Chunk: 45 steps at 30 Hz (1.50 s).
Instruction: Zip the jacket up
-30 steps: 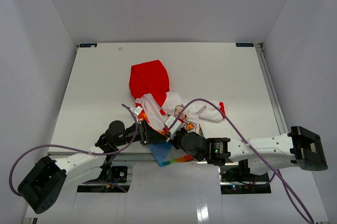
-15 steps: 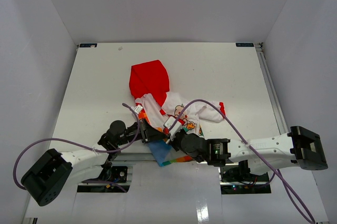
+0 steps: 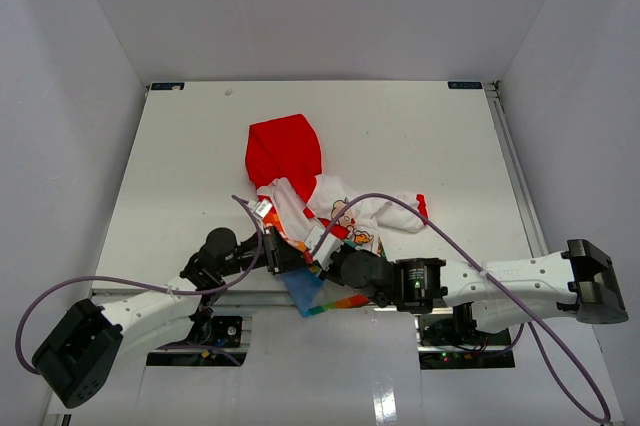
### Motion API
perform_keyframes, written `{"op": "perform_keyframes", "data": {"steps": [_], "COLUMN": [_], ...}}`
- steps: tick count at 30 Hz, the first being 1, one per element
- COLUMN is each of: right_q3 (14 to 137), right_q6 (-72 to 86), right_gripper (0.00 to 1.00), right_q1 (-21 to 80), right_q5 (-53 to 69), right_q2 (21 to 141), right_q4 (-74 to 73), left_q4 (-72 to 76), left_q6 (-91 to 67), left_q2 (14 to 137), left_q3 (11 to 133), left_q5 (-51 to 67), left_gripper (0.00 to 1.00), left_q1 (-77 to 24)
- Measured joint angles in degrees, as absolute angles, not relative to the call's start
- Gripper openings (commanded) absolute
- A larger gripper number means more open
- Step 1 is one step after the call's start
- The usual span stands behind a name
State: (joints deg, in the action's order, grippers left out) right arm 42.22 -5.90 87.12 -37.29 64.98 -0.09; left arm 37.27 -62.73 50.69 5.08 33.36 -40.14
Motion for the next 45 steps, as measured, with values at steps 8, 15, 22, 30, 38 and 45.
{"op": "perform_keyframes", "data": {"steps": [8,15,22,30,38,45], "right_q3": [48.5,49.0,48.0,45.9,45.9,45.9], "right_q6": [-15.2,-23.8,-27.6,-28.6,-28.4,-29.9], "right_gripper": [0.08,0.08,0.08,0.08,0.08,0.08], "right_q1": [87.1,87.1,83.9,78.5,74.1,68.0], "right_q5": [-36.4,-36.9,-33.7,-25.3,-17.8,-5.8], "right_q2": [72.8,78.7,79.1,79.1,79.1,77.6], "right_q4": [-3.3,-1.2,4.3,8.5,9.2,8.9], "left_q4": [35.6,32.2,31.3,30.1,29.6,29.4], "left_q6": [-59.4,-57.0,-55.2,-53.8,-52.4,-51.4], "left_q2": [51.8,51.4,48.6,48.4,47.6,46.9], "left_q3": [5.5,5.5,5.5,5.5,5.5,5.5], "left_q5": [36.6,37.1,36.8,35.7,35.0,34.7], "left_gripper": [0.00,0.00,0.00,0.00,0.00,0.00], "left_q1": [-40.1,-39.8,-39.3,-39.0,-38.5,-38.4]}}
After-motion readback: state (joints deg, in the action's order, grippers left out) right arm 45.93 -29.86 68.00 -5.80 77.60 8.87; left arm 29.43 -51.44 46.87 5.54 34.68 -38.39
